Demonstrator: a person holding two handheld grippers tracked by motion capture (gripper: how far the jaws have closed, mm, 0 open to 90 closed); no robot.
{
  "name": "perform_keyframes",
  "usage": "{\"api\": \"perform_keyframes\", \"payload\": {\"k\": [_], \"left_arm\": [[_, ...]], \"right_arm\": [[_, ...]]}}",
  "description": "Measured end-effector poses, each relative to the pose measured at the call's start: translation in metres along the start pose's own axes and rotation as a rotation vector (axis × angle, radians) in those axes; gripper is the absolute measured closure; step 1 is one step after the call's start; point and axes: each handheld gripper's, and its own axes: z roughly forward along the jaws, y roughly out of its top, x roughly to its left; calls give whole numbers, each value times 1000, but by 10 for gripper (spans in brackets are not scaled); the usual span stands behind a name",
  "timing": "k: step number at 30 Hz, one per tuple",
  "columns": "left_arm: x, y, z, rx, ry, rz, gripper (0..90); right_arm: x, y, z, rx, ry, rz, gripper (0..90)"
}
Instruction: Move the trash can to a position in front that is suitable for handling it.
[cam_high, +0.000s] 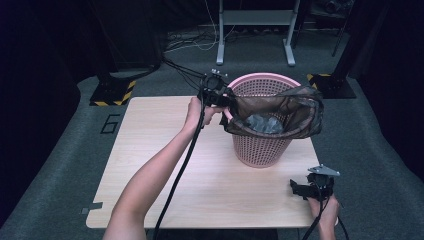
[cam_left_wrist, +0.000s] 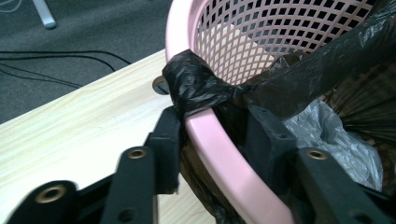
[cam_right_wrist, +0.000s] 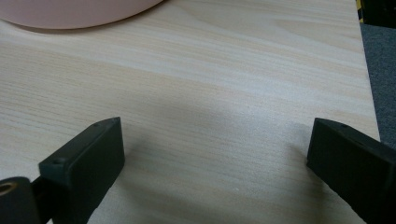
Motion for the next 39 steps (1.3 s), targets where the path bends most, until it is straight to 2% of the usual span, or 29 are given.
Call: {"api": "perform_keyframes", "payload": {"k": [12,24,25,39], "left_arm": [[16,-10,-12,-17,32,-35,643],[42,-29,-36,-47,62,-81,652],[48,-32,-41,-50,67,-85,652],[76,-52,-66,-72,96,-128,658]], "right_arm": [[0,0,0,0,2,1,33],[0,0,0,0,-2,1,33],[0,0,0,0,-3,1,33],[0,0,0,1,-7,2,34]]}}
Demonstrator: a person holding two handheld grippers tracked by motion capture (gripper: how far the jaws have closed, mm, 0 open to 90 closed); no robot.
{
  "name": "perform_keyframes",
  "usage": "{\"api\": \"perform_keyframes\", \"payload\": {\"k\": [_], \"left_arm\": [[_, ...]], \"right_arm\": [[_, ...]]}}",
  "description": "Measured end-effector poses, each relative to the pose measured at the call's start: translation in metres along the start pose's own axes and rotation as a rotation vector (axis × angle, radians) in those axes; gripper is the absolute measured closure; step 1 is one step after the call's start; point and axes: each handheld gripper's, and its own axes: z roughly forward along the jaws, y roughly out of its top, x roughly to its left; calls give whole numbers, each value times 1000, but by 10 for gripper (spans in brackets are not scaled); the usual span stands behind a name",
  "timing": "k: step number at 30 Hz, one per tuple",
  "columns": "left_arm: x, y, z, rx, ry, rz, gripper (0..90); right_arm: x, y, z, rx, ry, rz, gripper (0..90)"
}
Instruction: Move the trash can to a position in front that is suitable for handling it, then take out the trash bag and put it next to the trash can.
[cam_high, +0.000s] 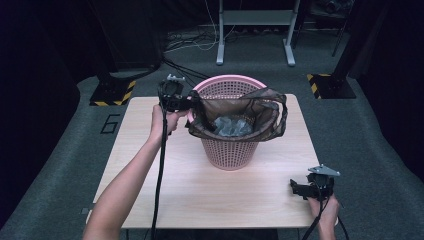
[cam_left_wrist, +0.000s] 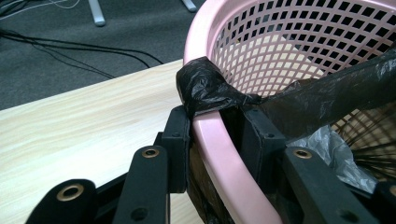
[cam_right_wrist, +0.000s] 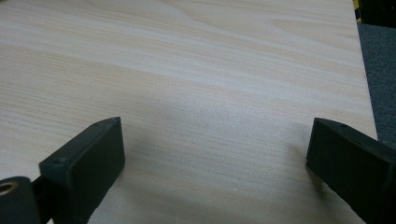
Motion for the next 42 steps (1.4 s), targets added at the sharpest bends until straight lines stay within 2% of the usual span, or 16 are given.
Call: {"api": "perform_keyframes", "payload": {"k": [20,27,30,34,39,42], "left_arm": [[35,-13,-24,-18,54,-46,659],[42,-16,-29,-22,61,-60,660],[44,-17,-31,-32,51,-67,645],[45,-16,-41,-66,25,-60,359],[46,-18,-47,-68,3,-54,270],[47,-19,-48,-60,-3,-48,245]], "right_arm": [[0,0,0,-1,-3,6,34],[0,0,0,0,-5,7,34],[0,0,0,0,-5,8,34],[0,0,0,-1,-5,6,34],[1,0,0,7,-17,13,0],[3,3,-1,38,-1,13,0]]}}
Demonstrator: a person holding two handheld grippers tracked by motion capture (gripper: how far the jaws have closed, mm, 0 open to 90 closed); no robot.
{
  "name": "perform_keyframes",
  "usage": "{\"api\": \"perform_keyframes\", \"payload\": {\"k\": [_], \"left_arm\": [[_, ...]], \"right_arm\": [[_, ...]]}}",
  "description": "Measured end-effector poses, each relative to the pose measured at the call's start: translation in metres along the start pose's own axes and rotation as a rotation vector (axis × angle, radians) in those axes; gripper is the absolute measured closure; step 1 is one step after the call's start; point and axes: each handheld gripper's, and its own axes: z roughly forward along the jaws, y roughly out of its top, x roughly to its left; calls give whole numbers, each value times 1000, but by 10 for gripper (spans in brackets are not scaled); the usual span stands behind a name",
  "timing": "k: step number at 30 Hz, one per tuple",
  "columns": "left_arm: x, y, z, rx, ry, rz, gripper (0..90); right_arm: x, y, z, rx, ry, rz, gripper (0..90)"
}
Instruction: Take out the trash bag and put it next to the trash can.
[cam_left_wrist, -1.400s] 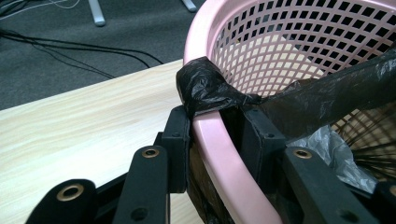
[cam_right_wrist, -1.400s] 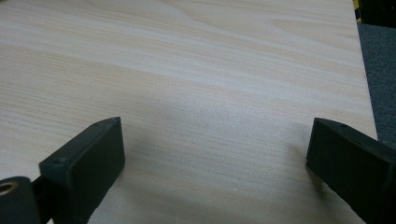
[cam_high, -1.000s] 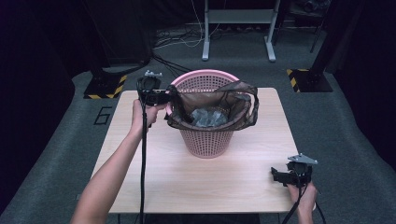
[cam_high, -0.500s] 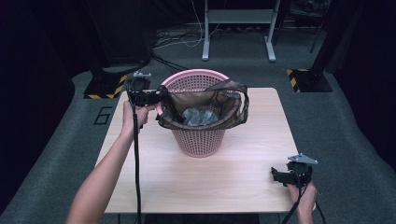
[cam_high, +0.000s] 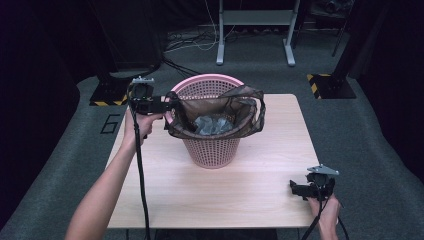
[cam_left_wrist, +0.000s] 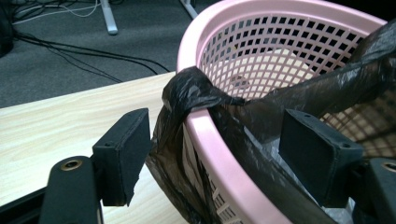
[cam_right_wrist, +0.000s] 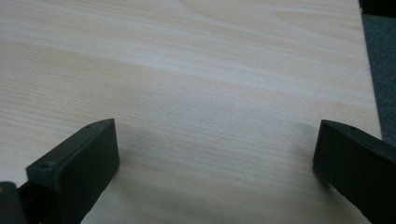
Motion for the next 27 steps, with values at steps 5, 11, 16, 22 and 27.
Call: {"api": "perform_keyframes", "payload": {"k": [5,11,16,22,27], "left_arm": [[5,-4,1,4,-16,-3,225],[11,-4,-2,-7,-32,-4,199],[12,-3,-2,1,-44,0,197],[15,1,-1,6,-41,3,199],[17,4,1,17,-38,7,209]], "right_arm": [[6,7,-2,7,77,9,12],[20,37,-14,-11,122,-64,51],[33,78,-30,-48,191,-112,72],[52,128,-46,-69,256,-167,75],[65,159,-54,-86,289,-193,79]]}}
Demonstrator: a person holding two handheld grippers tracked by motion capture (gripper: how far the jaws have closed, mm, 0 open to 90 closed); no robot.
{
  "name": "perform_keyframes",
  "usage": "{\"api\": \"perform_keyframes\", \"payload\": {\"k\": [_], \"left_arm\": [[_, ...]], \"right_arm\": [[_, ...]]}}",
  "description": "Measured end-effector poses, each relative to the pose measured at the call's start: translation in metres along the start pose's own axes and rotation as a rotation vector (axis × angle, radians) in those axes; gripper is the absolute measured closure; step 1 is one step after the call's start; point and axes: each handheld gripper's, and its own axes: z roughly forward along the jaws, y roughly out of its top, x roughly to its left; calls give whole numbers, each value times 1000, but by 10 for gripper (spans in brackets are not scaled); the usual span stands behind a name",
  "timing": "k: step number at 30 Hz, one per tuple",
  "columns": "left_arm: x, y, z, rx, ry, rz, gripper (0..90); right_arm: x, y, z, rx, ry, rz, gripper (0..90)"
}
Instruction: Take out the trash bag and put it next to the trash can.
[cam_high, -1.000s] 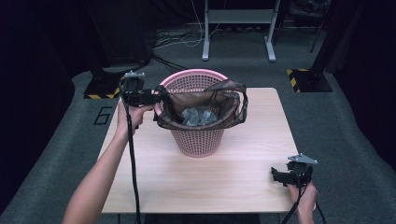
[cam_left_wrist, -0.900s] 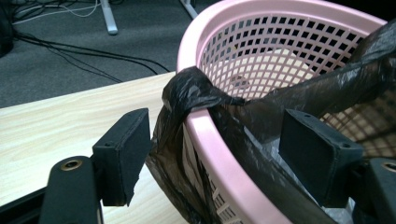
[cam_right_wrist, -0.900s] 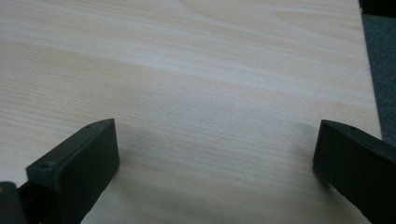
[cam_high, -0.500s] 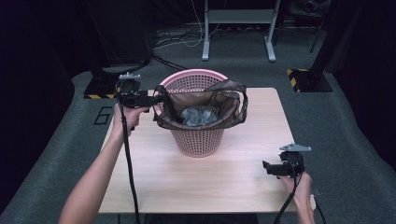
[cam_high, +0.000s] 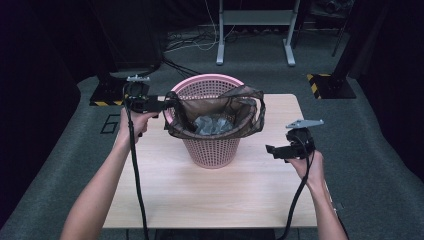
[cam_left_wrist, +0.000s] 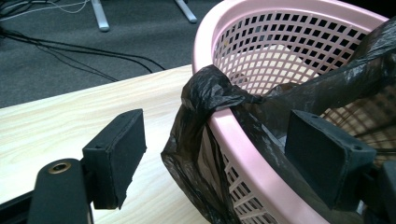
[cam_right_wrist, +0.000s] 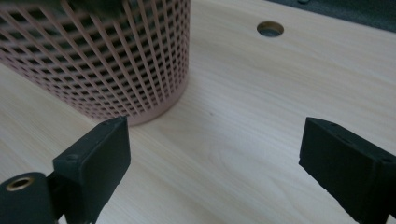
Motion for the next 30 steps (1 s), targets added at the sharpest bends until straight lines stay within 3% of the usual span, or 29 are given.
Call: {"api": "perform_keyframes", "payload": {"k": [8,10,17,18,21,26,27,30], "left_arm": [[-1,5,6,20,20,29,244],[-2,6,8,24,20,29,251],[-2,10,13,43,14,27,280],[-2,12,14,43,13,24,303],[-2,14,15,57,17,27,326],[-2,15,20,93,18,38,393],[-2,15,21,96,14,37,442],[-3,14,22,109,18,49,492]], "right_arm": [[5,44,-10,-52,64,-10,95],[7,58,-13,-63,71,-16,102],[10,77,-13,-71,78,-29,117],[10,90,-11,-77,77,-29,136],[11,99,-9,-79,75,-29,145],[5,123,0,-83,79,0,166],[1,130,4,-87,93,19,188],[-1,136,9,-74,86,33,235]]}}
